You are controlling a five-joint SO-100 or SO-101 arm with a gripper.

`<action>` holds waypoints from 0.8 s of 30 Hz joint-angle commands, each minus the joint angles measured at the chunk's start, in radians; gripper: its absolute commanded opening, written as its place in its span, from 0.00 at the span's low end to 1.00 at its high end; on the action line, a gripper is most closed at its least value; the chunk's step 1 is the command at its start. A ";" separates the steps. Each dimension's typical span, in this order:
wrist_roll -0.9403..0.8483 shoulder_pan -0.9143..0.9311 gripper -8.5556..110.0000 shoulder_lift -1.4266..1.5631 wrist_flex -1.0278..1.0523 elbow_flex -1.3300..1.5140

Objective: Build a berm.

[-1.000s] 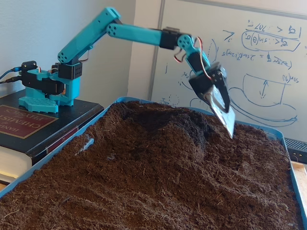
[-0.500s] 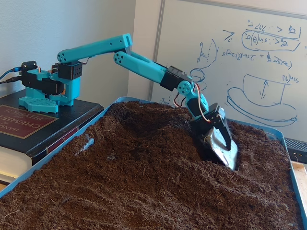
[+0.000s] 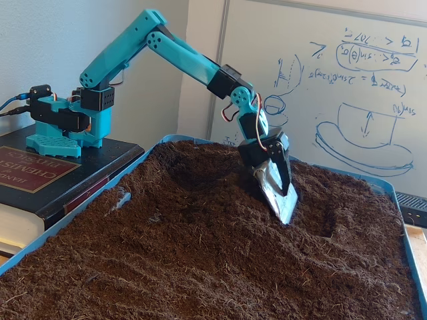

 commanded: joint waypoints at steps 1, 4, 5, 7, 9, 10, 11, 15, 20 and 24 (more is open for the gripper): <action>0.049 0.020 0.07 0.161 0.006 -0.071; 0.176 0.008 0.07 0.153 0.006 -0.212; 0.224 -0.011 0.07 0.137 0.006 -0.264; 0.295 -0.055 0.07 0.081 0.006 -0.376; 0.333 -0.095 0.07 -0.003 0.006 -0.485; 0.331 -0.112 0.07 -0.054 0.006 -0.538; 0.321 -0.129 0.07 -0.109 0.006 -0.588; 0.229 -0.190 0.07 -0.331 0.006 -0.715; 0.163 -0.215 0.07 -0.495 0.006 -0.772; 0.141 -0.212 0.07 -0.514 0.029 -0.730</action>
